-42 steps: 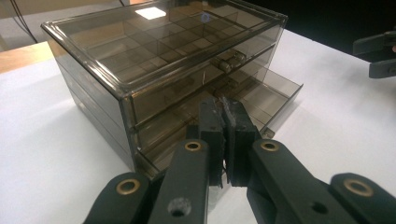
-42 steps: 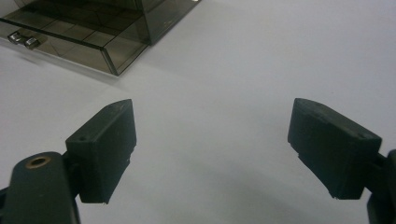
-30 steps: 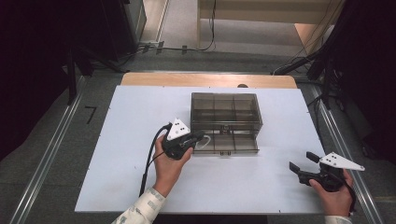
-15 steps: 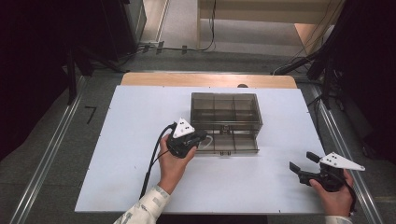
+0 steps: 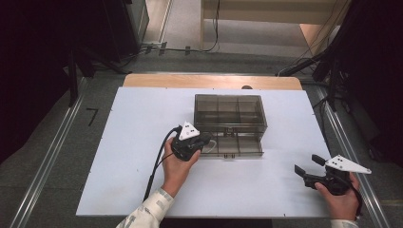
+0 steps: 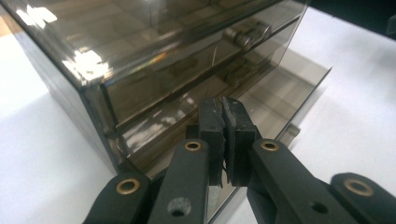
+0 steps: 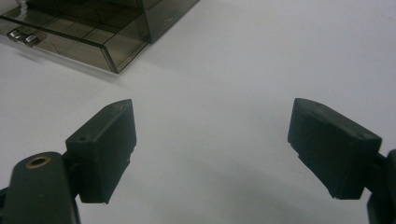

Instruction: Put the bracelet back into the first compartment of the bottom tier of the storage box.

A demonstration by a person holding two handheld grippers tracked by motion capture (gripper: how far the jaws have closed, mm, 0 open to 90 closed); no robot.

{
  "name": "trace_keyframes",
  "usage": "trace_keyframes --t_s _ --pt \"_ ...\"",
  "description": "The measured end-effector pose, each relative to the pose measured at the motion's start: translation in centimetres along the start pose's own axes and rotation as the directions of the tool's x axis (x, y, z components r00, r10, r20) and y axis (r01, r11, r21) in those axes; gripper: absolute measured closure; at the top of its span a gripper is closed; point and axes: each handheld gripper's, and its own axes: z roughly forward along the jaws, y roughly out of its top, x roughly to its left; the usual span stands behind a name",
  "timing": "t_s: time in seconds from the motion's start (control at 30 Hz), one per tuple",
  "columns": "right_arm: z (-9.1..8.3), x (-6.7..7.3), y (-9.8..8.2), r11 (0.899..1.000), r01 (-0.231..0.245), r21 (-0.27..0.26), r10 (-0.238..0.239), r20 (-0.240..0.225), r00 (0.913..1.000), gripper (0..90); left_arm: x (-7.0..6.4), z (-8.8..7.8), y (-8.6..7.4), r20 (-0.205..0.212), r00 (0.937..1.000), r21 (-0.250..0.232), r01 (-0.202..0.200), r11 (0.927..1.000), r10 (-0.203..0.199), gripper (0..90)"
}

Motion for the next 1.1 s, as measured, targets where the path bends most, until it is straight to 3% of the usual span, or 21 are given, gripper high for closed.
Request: trace_keyframes --t_s 0.27,0.7,1.1 --pt "-0.02 -0.01 -0.01 1.0 0.0 0.001 0.0 0.001 1.0 13.7 0.77 0.29 -0.62 -0.025 0.9996 0.026 0.012 0.9996 -0.012 88.3" --pt "-0.03 0.0 -0.03 1.0 0.001 0.001 -0.001 0.003 1.0 13.7 0.9 0.45 -0.73 -0.028 0.9995 0.029 0.018 0.9994 -0.017 87.8" --pt "-0.03 0.01 -0.03 1.0 0.001 0.001 -0.001 0.003 1.0 13.7 0.83 0.41 -0.71 -0.018 0.9995 0.036 0.028 0.999 -0.027 77.4"
